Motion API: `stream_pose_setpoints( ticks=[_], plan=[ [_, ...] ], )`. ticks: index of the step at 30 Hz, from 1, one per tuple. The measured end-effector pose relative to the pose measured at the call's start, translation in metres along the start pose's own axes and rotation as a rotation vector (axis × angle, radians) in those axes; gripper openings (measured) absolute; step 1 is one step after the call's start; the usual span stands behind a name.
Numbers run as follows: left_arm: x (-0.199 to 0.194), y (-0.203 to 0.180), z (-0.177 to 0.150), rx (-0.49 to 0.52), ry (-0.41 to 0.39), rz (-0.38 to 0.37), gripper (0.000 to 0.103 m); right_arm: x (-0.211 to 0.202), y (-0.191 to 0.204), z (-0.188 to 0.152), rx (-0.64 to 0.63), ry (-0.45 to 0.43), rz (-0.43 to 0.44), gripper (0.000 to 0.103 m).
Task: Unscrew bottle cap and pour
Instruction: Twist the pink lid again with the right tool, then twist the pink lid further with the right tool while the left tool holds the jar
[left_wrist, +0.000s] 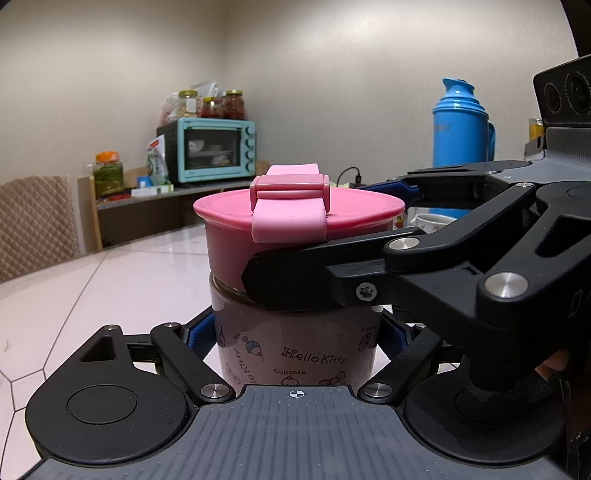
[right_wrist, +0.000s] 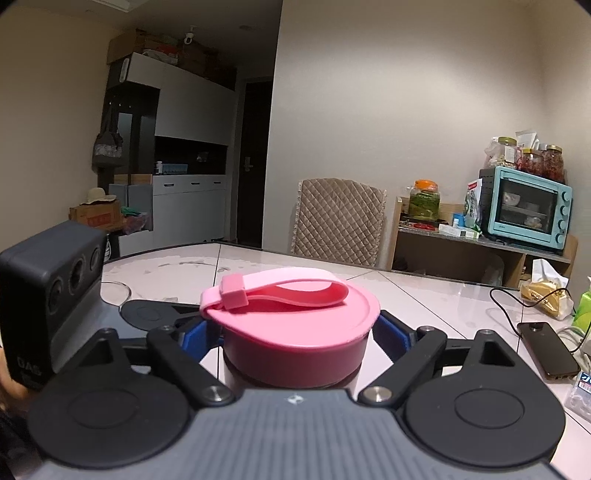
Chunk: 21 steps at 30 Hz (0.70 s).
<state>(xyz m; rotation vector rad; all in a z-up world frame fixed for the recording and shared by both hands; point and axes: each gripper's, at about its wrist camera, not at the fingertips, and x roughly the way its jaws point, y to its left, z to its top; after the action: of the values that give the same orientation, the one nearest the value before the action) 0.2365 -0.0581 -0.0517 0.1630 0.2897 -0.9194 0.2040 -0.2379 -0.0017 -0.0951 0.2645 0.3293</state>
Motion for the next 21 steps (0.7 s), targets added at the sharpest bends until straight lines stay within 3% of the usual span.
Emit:
stream_pose_setpoints(
  ticks=[11, 21],
  plan=[
    [-0.001, -0.001, 0.0, -0.001, 0.0, 0.0, 0.09, -0.002, -0.007, -0.005, -0.011, -0.006, 0.057, 0.085],
    [0.003, 0.0, 0.0, 0.0, 0.0, 0.0, 0.09, 0.002, -0.046, -0.003, -0.092, -0.014, 0.314, 0.085]
  ],
)
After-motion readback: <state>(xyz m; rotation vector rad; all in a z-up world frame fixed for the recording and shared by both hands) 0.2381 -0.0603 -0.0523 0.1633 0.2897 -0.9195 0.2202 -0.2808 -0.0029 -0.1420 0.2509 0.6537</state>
